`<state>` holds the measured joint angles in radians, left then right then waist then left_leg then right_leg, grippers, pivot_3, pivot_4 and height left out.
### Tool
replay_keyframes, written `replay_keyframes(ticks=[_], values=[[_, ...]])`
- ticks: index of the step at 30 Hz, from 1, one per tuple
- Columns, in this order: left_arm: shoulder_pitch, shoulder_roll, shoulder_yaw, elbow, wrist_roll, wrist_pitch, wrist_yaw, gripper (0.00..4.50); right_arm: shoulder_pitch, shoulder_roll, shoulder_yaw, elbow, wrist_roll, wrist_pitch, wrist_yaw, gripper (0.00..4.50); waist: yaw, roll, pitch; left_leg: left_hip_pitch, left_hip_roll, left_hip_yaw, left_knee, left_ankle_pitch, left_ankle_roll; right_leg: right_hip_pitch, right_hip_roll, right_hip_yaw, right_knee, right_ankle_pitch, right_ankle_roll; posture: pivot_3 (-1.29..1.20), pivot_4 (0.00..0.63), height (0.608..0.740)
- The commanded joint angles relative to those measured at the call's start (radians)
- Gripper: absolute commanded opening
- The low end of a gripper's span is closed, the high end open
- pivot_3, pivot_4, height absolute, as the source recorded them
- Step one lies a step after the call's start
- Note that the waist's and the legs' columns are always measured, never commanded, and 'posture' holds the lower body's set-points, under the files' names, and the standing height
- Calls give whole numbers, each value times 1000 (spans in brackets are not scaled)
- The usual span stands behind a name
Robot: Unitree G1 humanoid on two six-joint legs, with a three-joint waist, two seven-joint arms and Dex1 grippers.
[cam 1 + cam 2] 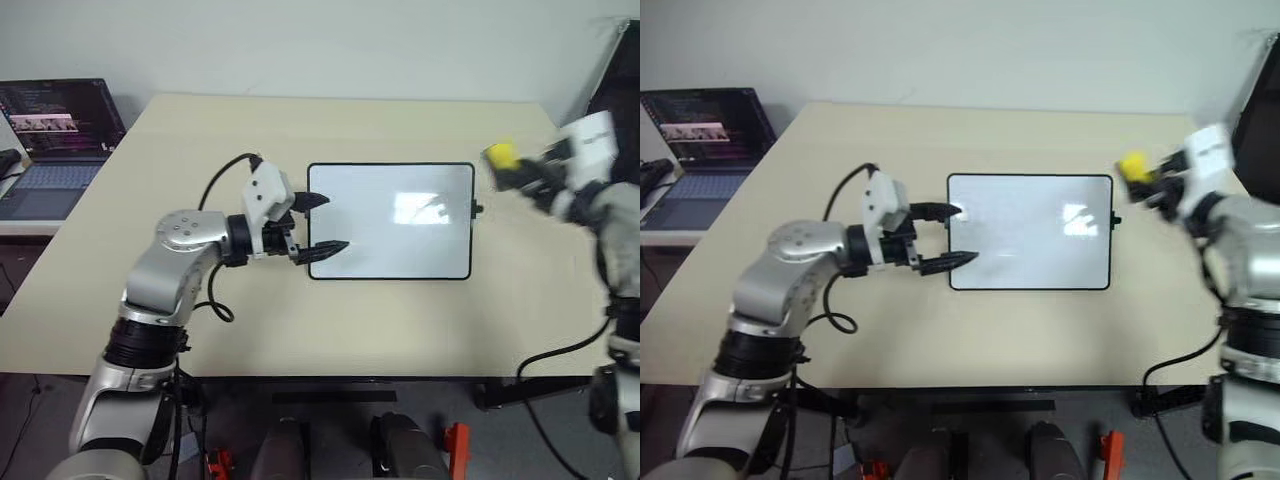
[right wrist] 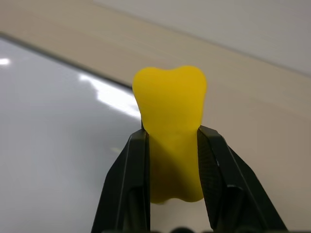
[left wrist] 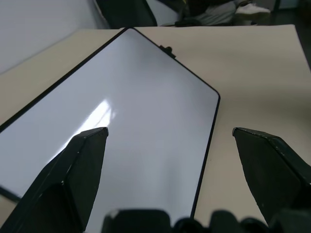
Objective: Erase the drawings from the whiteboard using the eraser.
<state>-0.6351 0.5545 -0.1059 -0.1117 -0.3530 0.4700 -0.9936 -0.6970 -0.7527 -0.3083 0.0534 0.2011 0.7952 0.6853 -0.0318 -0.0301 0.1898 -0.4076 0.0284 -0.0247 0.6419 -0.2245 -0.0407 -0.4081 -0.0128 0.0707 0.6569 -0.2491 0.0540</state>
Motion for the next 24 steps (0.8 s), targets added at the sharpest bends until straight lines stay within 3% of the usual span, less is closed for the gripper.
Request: replay_keyframes(ticks=[1, 9, 21, 24], values=[[-36, -47, -54, -27, 2, -27, -12, 4500, 82, -87, -47, 86, -25, 23, -39, 986, 4, 0, 0, -1, 0, 0, 0, -1, 0, 0, 0, 0, -1, 0, 0, 0, 150, 740], [-53, -138, -124, -5, 15, -42, -11, 4500, 218, -133, -12, 211, -22, 119, -60, 986, -16, 4, 0, -3, -1, 2, 1, -1, 0, -2, -1, 2, -2, 0, 1, 0, 150, 740], [-45, -142, -125, -23, 17, -29, -8, 4500, 152, -138, 49, 358, -30, 110, -73, 986, -24, 5, 0, -1, -1, 1, 2, -1, 0, -1, 0, 2, 1, -3, 6, 0, 150, 740], [-40, -134, -117, -31, 16, -24, -4, 4500, 131, -140, 68, 384, -33, 105, -76, 1932, -24, 5, 0, -1, -1, 1, 2, -1, 0, -1, 0, 2, 1, -3, 6, 0, 150, 740]])
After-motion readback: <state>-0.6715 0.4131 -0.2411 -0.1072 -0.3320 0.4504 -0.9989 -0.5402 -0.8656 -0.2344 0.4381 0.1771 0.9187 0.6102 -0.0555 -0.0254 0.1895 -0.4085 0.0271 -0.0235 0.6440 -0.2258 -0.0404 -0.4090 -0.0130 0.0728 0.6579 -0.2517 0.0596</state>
